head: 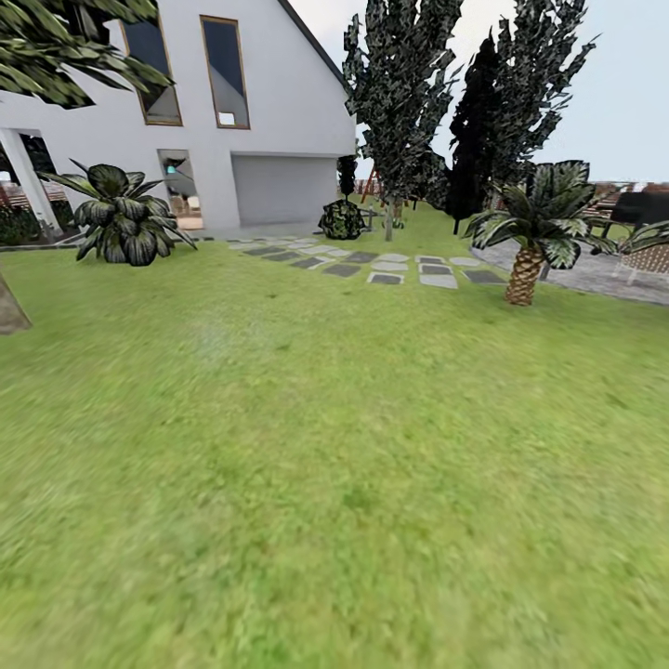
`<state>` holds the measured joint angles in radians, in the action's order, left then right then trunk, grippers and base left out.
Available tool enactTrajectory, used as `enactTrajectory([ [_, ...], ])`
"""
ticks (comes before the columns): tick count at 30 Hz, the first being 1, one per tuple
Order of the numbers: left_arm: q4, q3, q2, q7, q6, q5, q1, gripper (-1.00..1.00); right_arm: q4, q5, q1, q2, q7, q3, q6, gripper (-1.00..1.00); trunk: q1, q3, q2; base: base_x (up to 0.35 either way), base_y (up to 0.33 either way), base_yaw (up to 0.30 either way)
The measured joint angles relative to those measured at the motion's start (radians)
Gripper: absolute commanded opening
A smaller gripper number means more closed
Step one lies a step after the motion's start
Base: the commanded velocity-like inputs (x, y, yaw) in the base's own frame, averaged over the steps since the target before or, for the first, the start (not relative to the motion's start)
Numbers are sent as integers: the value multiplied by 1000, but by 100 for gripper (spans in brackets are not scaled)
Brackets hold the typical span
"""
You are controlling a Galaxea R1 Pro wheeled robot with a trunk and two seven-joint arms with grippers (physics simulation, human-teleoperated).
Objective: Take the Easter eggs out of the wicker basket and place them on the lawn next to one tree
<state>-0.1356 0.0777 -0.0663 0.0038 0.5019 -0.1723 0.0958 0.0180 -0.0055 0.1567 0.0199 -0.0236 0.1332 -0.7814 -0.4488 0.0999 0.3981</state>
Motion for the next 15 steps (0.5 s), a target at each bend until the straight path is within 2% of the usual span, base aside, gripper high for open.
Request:
enactTrajectory([
  [15, 0, -1, 0, 0, 1, 1, 0, 100, 0, 0, 0, 0, 0, 0, 0, 100, 0, 0, 0, 339, 0, 0],
])
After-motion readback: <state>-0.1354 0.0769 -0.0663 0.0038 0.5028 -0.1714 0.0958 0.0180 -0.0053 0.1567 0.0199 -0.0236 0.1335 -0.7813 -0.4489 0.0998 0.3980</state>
